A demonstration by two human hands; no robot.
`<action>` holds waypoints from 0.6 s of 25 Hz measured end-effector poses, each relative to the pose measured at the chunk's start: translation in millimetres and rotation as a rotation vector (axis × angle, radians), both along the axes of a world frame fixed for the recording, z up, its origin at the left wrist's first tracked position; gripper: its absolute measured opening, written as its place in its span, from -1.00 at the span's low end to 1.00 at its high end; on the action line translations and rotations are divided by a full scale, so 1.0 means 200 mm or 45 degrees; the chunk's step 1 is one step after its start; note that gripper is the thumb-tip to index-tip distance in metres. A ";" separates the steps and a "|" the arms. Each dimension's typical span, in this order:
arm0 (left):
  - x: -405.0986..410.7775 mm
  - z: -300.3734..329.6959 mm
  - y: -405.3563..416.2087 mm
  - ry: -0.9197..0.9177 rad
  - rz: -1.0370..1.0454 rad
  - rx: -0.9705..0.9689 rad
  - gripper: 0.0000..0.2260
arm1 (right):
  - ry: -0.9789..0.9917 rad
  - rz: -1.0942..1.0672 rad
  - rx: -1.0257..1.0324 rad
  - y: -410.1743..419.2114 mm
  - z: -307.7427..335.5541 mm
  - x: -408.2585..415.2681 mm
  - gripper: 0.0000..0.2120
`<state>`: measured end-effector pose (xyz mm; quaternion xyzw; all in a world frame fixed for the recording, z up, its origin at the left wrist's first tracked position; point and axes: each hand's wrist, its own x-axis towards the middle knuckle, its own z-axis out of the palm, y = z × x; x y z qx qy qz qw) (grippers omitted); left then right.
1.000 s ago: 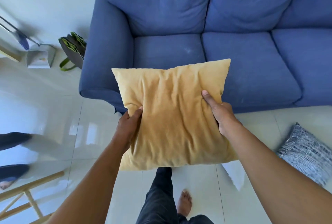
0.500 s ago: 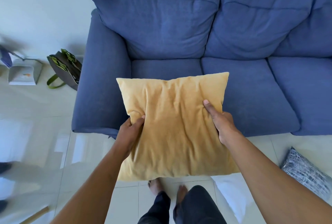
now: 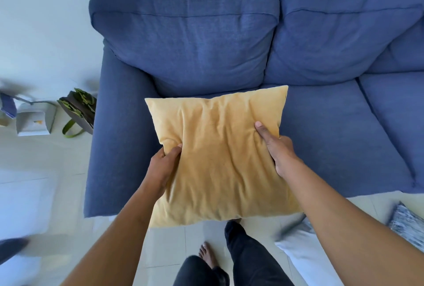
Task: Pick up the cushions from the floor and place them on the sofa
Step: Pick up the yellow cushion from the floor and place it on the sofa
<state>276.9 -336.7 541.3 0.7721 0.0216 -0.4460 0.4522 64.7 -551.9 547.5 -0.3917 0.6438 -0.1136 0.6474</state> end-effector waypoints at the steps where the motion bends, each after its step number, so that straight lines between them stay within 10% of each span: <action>1: 0.04 -0.02 -0.07 -0.001 0.011 -0.003 -0.59 | -0.013 0.001 0.003 -0.06 -0.02 0.05 -0.39; 15: 0.85 -0.16 -0.80 -0.217 0.191 -0.406 -0.49 | -0.386 0.087 -0.157 -0.86 -0.19 0.70 -0.57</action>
